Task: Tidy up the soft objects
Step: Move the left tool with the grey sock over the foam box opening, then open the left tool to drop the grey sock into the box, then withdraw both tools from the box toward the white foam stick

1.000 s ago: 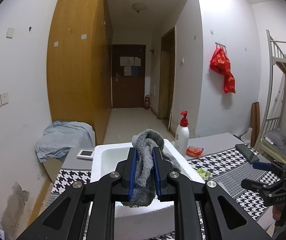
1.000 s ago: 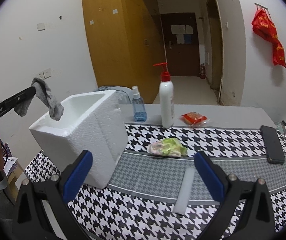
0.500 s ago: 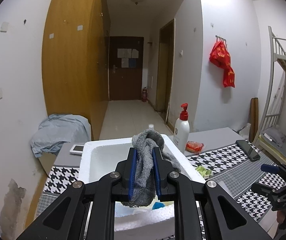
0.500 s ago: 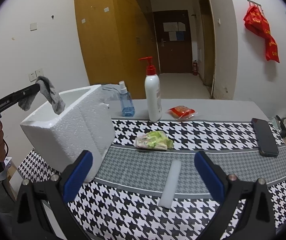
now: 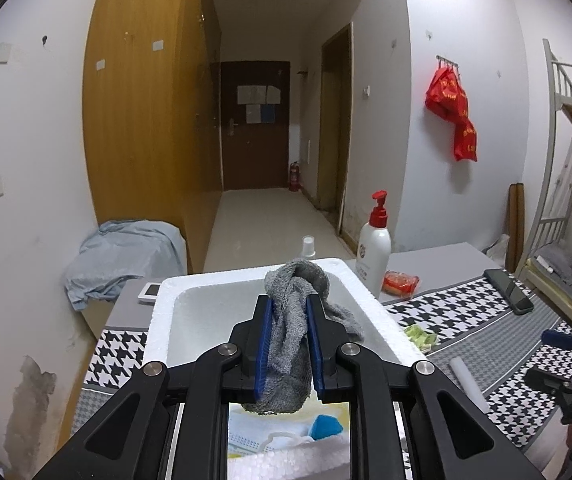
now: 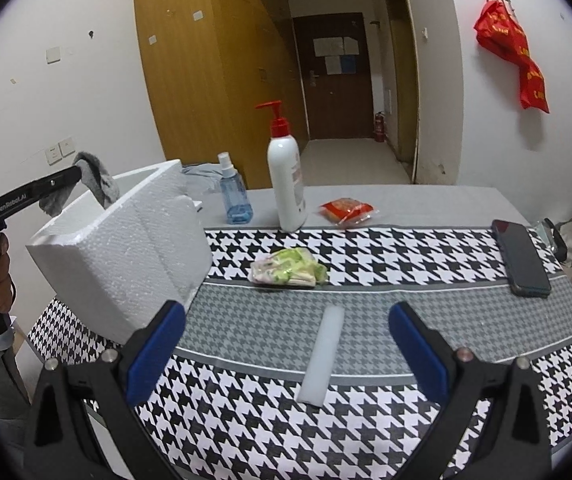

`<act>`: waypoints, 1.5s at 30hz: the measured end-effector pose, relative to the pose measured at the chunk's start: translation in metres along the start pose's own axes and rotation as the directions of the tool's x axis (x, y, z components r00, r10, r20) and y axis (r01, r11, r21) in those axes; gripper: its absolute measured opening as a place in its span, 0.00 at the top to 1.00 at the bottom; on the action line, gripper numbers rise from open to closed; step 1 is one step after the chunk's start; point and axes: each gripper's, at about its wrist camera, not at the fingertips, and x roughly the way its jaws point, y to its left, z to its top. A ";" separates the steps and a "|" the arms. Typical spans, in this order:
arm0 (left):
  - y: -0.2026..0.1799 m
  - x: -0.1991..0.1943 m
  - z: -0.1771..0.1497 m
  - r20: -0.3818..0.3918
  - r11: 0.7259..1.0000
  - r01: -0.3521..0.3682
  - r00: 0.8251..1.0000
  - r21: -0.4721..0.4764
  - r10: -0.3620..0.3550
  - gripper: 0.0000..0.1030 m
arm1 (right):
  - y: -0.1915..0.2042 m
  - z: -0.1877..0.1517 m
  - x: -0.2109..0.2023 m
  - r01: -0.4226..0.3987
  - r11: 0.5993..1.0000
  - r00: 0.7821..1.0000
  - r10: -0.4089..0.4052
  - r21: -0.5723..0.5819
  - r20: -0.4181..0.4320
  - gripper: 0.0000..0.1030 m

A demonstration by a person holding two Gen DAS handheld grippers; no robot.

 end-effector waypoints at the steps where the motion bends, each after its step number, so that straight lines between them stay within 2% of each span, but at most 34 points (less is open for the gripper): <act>1: -0.001 0.002 0.000 -0.002 1.000 -0.008 1.000 0.005 0.008 0.81 | -0.002 -0.001 0.000 0.002 1.000 1.000 -0.002 0.005 -0.001 0.00; 3: -0.001 0.006 0.000 -0.007 1.000 -0.011 1.000 0.004 0.011 0.77 | -0.004 -0.003 0.000 0.008 1.000 1.000 -0.008 0.012 -0.005 0.00; 8: -0.002 0.014 0.000 -0.009 1.000 -0.019 1.000 0.006 0.019 0.55 | -0.010 -0.007 0.002 0.023 0.999 1.000 -0.023 0.022 -0.016 0.00; 10: 0.000 0.014 0.000 -0.004 1.000 -0.026 1.000 -0.005 0.026 0.33 | -0.013 -0.008 0.001 0.029 0.999 0.999 -0.028 0.023 -0.017 0.00; 11: 0.000 0.014 0.000 0.005 1.000 -0.029 1.000 -0.012 0.029 0.28 | -0.013 -0.009 0.001 0.030 0.999 0.999 -0.030 0.024 -0.017 0.00; 13: 0.000 0.012 0.000 0.020 0.999 -0.024 0.999 -0.023 0.025 0.08 | -0.016 -0.010 0.001 0.035 0.999 0.999 -0.035 0.027 -0.018 0.00; 15: -0.002 0.010 0.000 0.035 1.000 -0.017 0.999 -0.024 0.018 0.01 | -0.019 -0.012 0.001 0.043 0.999 0.999 -0.043 0.032 -0.022 0.00; 28: -0.032 -0.010 0.001 0.077 0.999 0.031 0.996 0.016 -0.032 0.01 | -0.035 -0.021 -0.003 0.061 0.996 0.998 -0.059 0.059 -0.030 0.00; 45: -0.070 -0.020 -0.005 0.081 0.993 0.101 0.991 0.069 -0.106 0.01 | -0.055 -0.031 -0.016 0.063 0.995 0.998 -0.062 0.082 -0.022 0.00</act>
